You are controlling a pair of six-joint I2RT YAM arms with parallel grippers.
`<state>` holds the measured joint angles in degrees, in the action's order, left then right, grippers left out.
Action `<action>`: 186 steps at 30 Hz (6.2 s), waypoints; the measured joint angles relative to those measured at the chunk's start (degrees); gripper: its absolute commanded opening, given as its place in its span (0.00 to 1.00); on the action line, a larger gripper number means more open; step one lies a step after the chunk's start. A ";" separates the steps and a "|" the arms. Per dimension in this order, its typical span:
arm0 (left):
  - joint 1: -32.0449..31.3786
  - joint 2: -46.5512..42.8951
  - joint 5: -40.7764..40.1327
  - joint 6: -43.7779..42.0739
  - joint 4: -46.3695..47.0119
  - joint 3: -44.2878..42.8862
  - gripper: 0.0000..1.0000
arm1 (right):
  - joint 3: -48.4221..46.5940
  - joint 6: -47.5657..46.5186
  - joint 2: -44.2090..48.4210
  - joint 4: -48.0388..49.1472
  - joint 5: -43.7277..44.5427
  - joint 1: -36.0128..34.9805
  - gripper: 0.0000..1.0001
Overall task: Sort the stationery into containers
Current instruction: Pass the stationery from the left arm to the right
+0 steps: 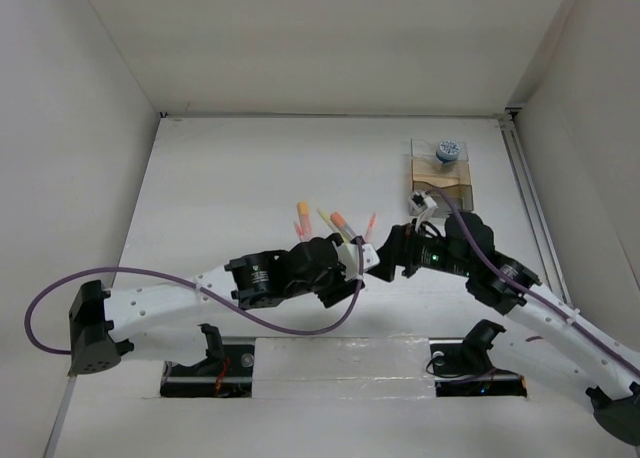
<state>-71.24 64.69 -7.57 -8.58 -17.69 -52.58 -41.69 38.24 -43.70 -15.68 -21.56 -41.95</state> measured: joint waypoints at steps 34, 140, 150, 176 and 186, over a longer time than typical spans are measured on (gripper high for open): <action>-0.39 -5.97 0.83 -1.07 0.33 0.24 0.00 | 10.69 15.30 -10.54 31.41 -13.42 -2.69 0.93; -1.01 -11.34 -1.05 2.29 4.11 -1.99 0.00 | 9.29 24.33 -17.14 53.31 -24.15 1.22 1.00; -0.28 -10.75 -3.85 2.69 -1.77 -1.97 0.00 | 2.38 4.50 -10.34 22.93 -17.75 8.31 1.00; -0.68 -3.06 -1.73 1.49 -4.13 -2.43 0.00 | -7.23 -4.22 -10.32 3.48 -0.37 -4.96 0.92; -0.79 -4.04 -0.52 0.35 -6.51 -2.43 0.00 | -2.60 1.68 -11.34 12.79 -6.27 -5.77 0.89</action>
<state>-72.03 60.64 -8.10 -8.23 -24.21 -55.00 -44.29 39.92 -55.05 -2.90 -27.83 -47.72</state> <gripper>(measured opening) 0.599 0.903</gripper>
